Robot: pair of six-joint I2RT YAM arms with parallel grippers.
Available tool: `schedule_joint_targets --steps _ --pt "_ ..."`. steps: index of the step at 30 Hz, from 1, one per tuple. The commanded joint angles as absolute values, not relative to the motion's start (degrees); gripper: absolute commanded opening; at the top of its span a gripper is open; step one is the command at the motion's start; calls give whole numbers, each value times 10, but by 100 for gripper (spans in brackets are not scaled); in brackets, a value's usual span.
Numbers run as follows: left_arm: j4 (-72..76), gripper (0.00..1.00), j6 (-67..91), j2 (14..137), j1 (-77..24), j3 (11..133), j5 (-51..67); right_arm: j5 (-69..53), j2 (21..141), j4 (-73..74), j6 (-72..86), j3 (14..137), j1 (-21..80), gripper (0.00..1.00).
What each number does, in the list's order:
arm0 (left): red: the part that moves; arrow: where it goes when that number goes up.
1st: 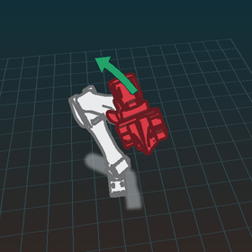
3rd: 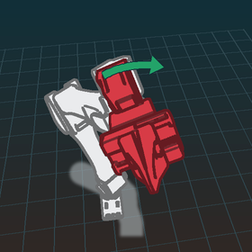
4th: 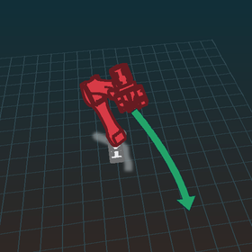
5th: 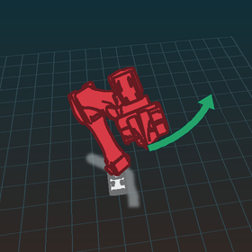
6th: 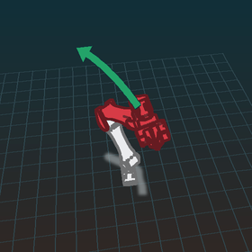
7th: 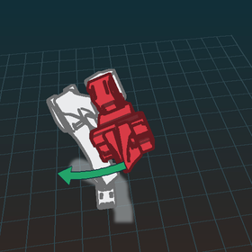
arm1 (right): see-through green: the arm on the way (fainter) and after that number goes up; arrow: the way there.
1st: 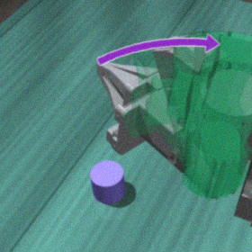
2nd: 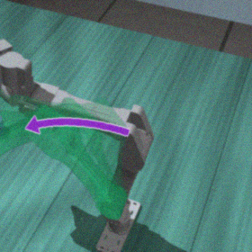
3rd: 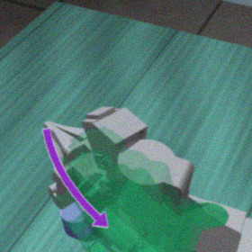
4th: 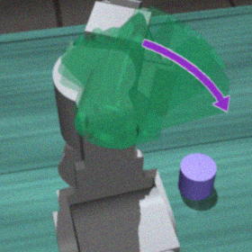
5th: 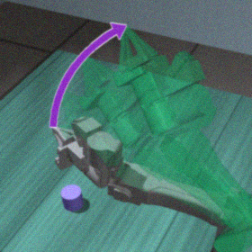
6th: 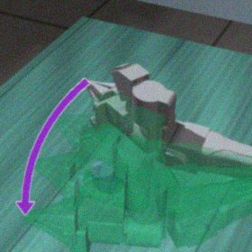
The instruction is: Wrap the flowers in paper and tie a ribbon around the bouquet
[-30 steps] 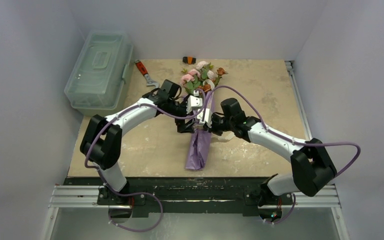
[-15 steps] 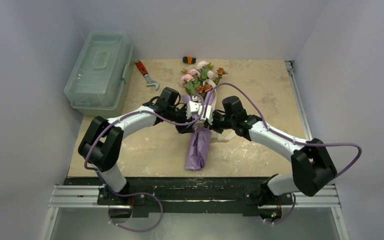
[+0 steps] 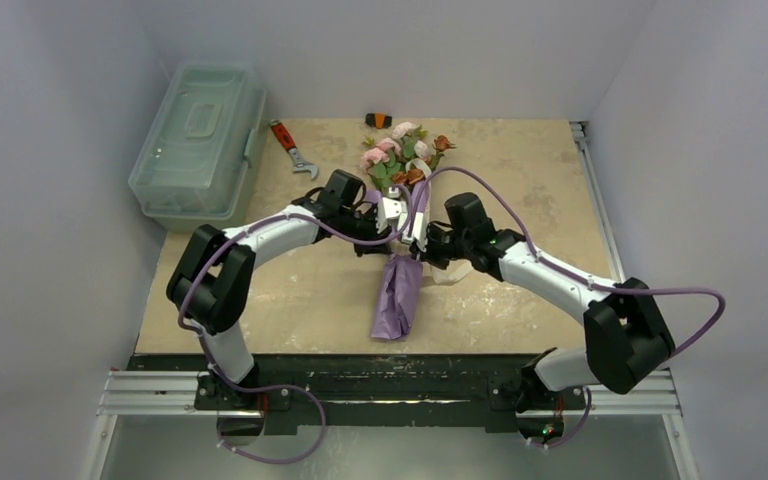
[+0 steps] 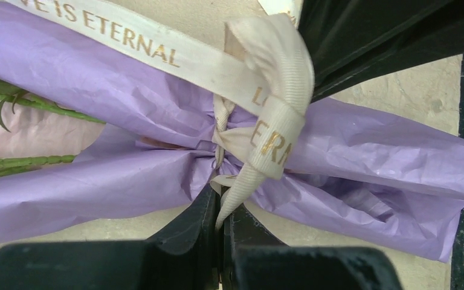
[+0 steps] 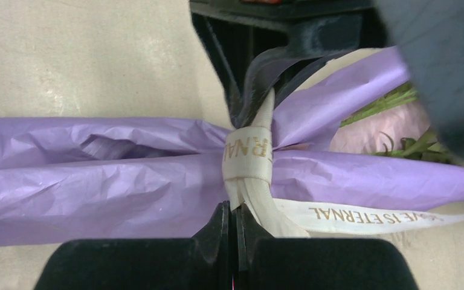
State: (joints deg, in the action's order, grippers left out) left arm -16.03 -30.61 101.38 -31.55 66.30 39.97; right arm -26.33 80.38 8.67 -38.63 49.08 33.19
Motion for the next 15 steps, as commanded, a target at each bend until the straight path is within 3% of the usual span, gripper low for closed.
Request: schedule_joint_targets --steps 1,15 --pt "-162 0 -289 1023 -315 698 377 -275 774 148 -408 524 330 0" --pt "-138 0 -241 1038 -315 721 317 -322 738 295 -429 534 330 0"
